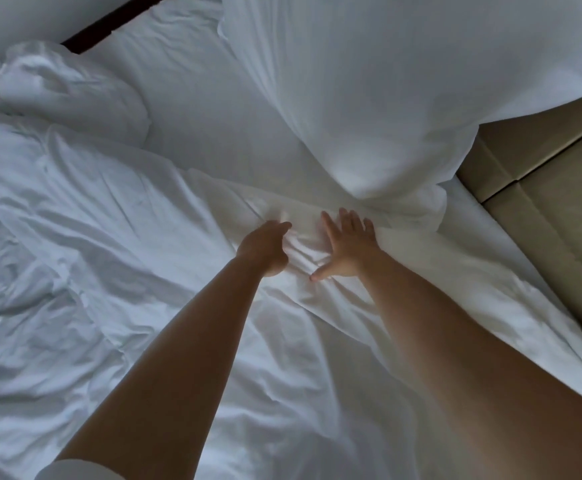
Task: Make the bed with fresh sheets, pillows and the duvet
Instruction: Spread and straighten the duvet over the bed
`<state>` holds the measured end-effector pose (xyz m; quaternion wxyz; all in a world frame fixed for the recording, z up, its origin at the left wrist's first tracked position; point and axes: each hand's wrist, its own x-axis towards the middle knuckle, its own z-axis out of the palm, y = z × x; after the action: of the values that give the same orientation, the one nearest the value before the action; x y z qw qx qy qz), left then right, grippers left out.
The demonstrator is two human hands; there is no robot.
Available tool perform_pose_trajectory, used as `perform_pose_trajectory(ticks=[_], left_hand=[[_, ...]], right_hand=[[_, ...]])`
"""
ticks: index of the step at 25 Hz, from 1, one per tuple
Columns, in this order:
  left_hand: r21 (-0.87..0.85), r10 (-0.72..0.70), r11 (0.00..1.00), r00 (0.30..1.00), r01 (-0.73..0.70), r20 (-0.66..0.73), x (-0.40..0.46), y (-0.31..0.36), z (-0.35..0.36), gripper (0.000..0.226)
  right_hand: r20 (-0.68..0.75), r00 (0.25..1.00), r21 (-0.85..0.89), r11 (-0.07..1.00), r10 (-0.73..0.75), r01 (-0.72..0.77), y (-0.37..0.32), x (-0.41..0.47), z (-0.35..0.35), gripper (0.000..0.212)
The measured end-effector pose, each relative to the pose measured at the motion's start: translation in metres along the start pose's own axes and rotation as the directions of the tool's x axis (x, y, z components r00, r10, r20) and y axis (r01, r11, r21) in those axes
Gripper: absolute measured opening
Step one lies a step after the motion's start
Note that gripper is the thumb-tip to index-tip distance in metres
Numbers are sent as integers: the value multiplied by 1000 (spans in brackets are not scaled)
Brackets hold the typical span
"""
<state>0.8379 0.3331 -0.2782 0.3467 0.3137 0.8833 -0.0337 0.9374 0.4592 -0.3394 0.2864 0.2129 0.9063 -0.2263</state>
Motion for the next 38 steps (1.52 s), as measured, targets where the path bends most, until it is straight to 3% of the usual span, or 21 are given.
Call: perform_pose_trajectory(ticks=[4,6,8,11,14,17,19,21,22,24,27,28,30,32,35,38], left_hand=[[96,-52,995,989,39,135,8,-17,9,71],[31,-82,996,985,79,151,13,-27,12,73],[38,-80,996,996,79,31,13,-33,12,73],[361,-8,926,965,106,-262,7,-35,4,75],[657,32,750,988,75,-149,-2,-52,-8,64],[739,-2,674,1000,-10,15,-23,-69,-1,37],[669,-45,742,999,54,-31,-47,-79,9,31],[551,-128,815,983,178,-129,-73,-92,22,30],[474,-187,847,969,241,-159,-87,-98,29,30],[320,-297,887,942,332,-156,-110,-109,38,31],[94,-392,919,915,383,96,-129,-135,31,52],[36,-393,919,901,393,185,-136,-146,28,57],[1,-404,906,863,424,302,-152,-167,34,58],[32,-389,913,844,407,370,-163,-180,53,51],[-113,-373,892,854,438,363,-170,-178,78,28],[-469,-401,695,836,544,375,-168,-169,82,37]], right_hand=[[104,990,133,985,97,-111,-1,22,2,130],[85,988,147,979,131,-143,-6,26,2,112],[-60,997,61,998,38,-34,-19,20,8,80],[-245,931,-106,962,-271,252,-38,-10,23,63],[-175,847,-180,862,-502,474,-48,-38,24,50],[18,835,-238,809,-550,538,-69,-59,27,48],[202,892,0,911,-404,412,-84,-64,25,61],[349,885,232,944,-308,237,-94,-55,12,52],[351,900,318,937,-259,146,-99,-47,6,41],[224,970,390,921,-98,3,-116,-36,1,24],[-37,997,192,979,-60,66,-153,-42,5,40],[1,996,163,982,-93,91,-165,-49,9,48],[219,961,203,971,-167,123,-188,-66,20,62],[392,899,256,962,-196,97,-203,-77,38,63],[393,879,240,953,-270,185,-218,-89,60,66],[360,874,210,941,-325,264,-217,-95,63,80]])
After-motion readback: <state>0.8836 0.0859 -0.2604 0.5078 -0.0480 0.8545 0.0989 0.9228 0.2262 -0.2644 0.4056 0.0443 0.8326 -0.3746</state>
